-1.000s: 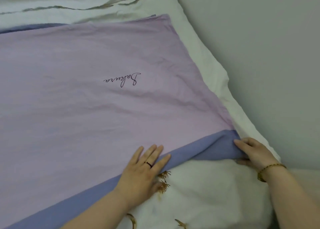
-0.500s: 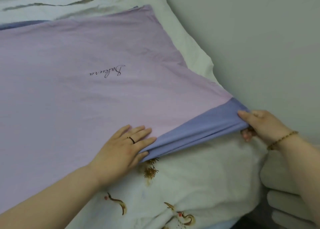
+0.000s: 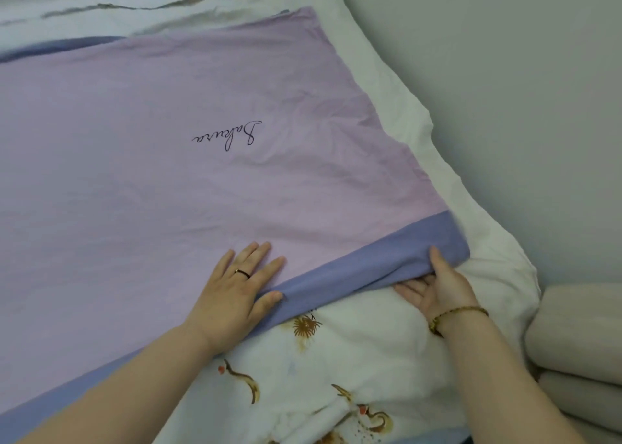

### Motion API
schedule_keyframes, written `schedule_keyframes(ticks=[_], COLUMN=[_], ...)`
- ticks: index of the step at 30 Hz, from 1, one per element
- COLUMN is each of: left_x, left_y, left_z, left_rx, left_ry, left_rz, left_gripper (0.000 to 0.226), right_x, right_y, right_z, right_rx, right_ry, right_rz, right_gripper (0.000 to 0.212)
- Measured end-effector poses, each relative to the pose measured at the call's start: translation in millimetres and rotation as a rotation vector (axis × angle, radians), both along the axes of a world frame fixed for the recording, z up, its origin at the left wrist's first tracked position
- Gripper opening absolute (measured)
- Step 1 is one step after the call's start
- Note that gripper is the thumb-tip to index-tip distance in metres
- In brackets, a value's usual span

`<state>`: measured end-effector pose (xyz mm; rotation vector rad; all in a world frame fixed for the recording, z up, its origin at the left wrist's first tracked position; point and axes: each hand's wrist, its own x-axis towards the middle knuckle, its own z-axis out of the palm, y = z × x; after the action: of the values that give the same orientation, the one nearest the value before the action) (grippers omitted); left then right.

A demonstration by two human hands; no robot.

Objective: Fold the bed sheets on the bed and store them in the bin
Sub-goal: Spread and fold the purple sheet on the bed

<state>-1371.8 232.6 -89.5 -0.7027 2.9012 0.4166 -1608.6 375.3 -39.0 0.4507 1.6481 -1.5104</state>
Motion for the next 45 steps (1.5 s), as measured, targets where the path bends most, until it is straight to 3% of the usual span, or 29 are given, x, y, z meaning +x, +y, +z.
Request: schedule_keyframes(ticks=[4,6,8,11,14,18,22,24,25,26,28,31,33,36,38,40,42,45], left_x=[7,17,28,38,37,45,60,68,71,73,80,95,118,171,210,245,278,317], left_y=[3,1,-4,-7,-5,-6,-15,-16,-16,-16,-15,-12,-16,-24,-29,-33,-35,-42], left_z=[7,4,-1,-10,-14,-17,-21,-23,-23,-23,-22,-20,-20,-17,-15,-12,-12,-14], left_rx=[-0.038,-0.05,-0.076,-0.061,-0.086,-0.127,-0.148,-0.147,-0.145,-0.142,-0.142,-0.133,-0.137,-0.143,-0.143,-0.129,-0.107,-0.079], left_ry=[0.087,0.044,-0.009,-0.023,0.02,0.073,0.087,0.085,0.088,0.093,0.099,0.067,0.036,-0.008,-0.039,-0.071,-0.083,-0.096], left_rz=[0.064,0.055,0.063,0.063,0.067,0.095,0.146,0.191,0.216,0.246,0.306,0.353,0.431,0.607,0.714,0.829,0.922,1.002], left_gripper=[0.054,0.054,0.058,0.059,0.058,0.058,0.058,0.057,0.056,0.055,0.053,0.052,0.053,0.055,0.056,0.058,0.059,0.06], right_x=[-17,-11,-2,12,27,-4,-23,-6,7,25,71,129,133,111,104,118,151,242], right_y=[8,23,24,16,4,5,13,1,-7,-18,-47,-77,-86,-96,-105,-119,-140,-174], right_z=[-2,-9,-14,-13,-12,-18,-19,-20,-20,-22,-37,-63,-75,-72,-60,-44,-38,-49], right_rx=[0.18,0.258,0.249,0.141,0.064,0.221,0.453,0.655,0.774,0.799,0.62,0.398,0.459,0.623,0.757,0.742,0.65,0.323], right_ry=[0.357,0.309,0.216,0.096,0.008,0.237,0.549,0.824,1.015,1.22,1.545,1.734,1.714,1.629,1.36,1.204,1.282,1.678], right_rz=[0.009,0.013,-0.028,-0.107,-0.024,-0.212,-0.28,-0.154,0.009,0.212,0.681,1.326,1.534,1.415,1.28,1.144,1.147,1.373], right_gripper=[0.017,0.024,0.015,0.031,0.027,0.039,0.016,0.024,0.041,0.054,0.063,0.055,0.062,0.072,0.093,0.104,0.1,0.072])
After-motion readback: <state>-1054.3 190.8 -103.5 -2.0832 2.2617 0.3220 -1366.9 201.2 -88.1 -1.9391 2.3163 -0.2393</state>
